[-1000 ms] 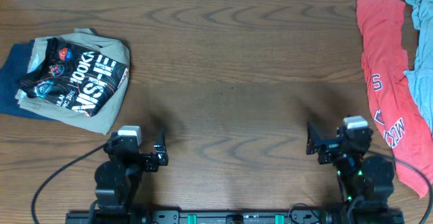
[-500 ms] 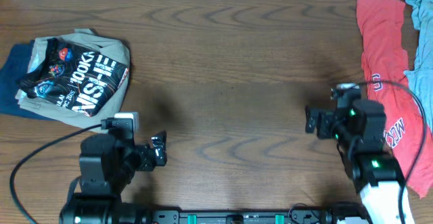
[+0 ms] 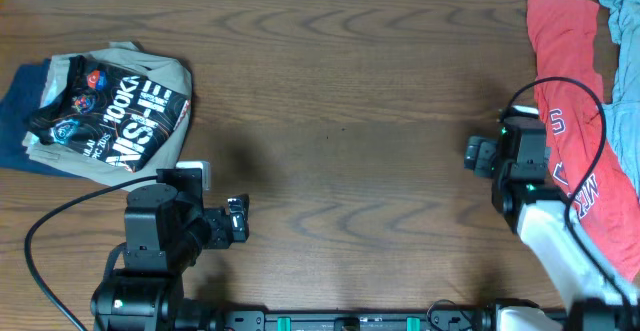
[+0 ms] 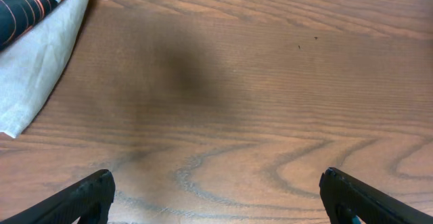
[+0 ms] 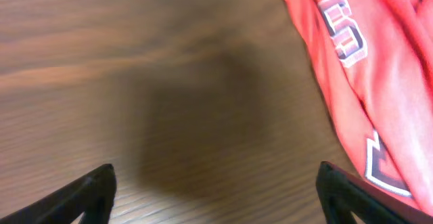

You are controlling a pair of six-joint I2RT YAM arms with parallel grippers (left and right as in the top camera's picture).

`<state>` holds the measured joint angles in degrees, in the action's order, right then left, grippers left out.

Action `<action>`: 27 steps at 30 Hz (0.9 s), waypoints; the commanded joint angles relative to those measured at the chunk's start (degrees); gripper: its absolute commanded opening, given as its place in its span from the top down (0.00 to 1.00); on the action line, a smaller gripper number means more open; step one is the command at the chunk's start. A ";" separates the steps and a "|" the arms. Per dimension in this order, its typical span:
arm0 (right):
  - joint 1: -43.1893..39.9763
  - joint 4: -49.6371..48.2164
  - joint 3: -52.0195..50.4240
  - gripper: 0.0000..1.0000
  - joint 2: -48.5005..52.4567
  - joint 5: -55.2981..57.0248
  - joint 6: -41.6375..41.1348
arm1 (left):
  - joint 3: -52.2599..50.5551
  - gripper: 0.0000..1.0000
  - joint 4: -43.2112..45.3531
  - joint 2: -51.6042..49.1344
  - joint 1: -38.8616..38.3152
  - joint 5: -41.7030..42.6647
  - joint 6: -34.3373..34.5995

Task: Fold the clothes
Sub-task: 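Reach the right gripper to the red t-shirt at the right edge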

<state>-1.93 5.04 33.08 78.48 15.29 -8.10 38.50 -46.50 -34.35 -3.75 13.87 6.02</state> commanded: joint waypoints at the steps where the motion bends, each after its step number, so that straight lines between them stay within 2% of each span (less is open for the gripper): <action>1: -3.15 -1.88 0.98 0.22 5.29 4.52 -4.39 | 1.09 0.02 -0.20 -0.02 0.20 0.94 0.31; 4: -6.25 -4.24 0.98 0.26 9.84 4.63 -6.01 | 1.09 0.02 -0.24 -0.02 0.20 0.94 0.31; 10: -10.93 -8.44 0.98 0.26 15.04 4.15 -6.69 | 1.09 0.02 -0.22 -0.02 0.20 0.94 0.31; 18: -12.41 -12.46 0.98 0.23 15.41 3.98 -6.64 | 1.09 0.02 -0.20 -0.02 0.20 0.94 0.31; 27: -14.69 -12.66 0.98 0.23 15.52 4.85 -5.55 | 1.09 0.02 -0.22 -0.02 0.20 0.94 0.31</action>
<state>-14.37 -7.33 33.54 93.32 18.63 -13.63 38.50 -46.52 -34.35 -3.75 14.31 6.02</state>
